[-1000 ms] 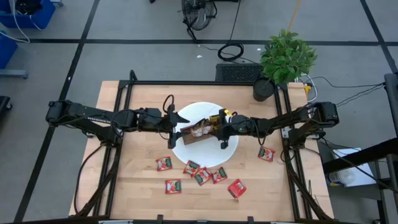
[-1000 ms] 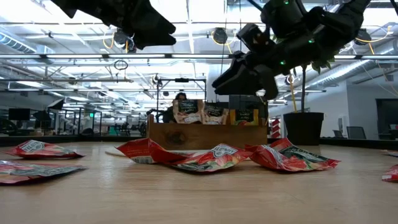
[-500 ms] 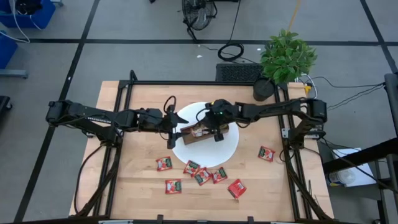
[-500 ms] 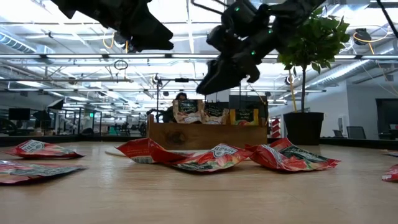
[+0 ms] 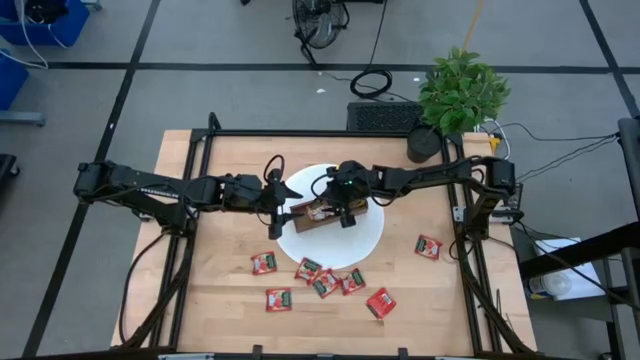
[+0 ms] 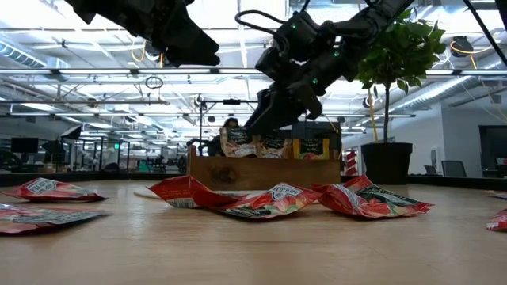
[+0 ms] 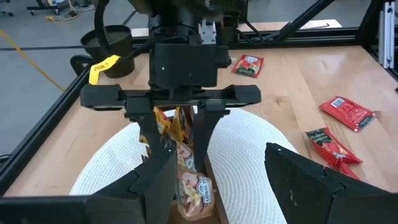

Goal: Pick & Place Tea
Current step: Put the brown tea bag into the middle section of the wooden organizer

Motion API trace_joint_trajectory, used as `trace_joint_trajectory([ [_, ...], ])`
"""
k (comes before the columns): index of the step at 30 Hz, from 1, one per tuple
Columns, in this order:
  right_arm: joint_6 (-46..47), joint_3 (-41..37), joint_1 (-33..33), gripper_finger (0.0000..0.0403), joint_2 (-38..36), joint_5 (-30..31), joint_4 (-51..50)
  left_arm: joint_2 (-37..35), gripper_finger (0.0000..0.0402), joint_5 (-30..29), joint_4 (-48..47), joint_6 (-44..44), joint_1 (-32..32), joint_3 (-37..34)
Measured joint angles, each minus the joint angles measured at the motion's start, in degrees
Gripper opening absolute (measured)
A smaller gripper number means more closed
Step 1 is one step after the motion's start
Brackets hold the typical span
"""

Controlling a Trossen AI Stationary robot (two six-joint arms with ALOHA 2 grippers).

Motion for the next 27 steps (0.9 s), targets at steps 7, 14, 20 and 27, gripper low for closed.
trace_joint_trajectory([
  [7,-0.23,-0.02,-0.07,0.0125,0.00,-0.05,-0.13,0.00,0.0241,-0.22,-0.02,-0.02,0.00,0.00],
  [14,-2.02,-0.02,-0.05,0.0008,-0.02,-0.06,0.49,0.00,0.0241,-0.22,0.00,-0.04,0.00,0.00],
  [20,0.17,-0.02,0.42,0.0001,-0.02,-0.05,3.89,0.00,0.0241,-0.22,0.00,-0.06,0.00,0.00],
  [27,3.33,4.46,0.66,0.0034,0.01,-0.44,2.07,0.00,0.0241,-1.08,-0.54,1.21,0.00,0.00],
])
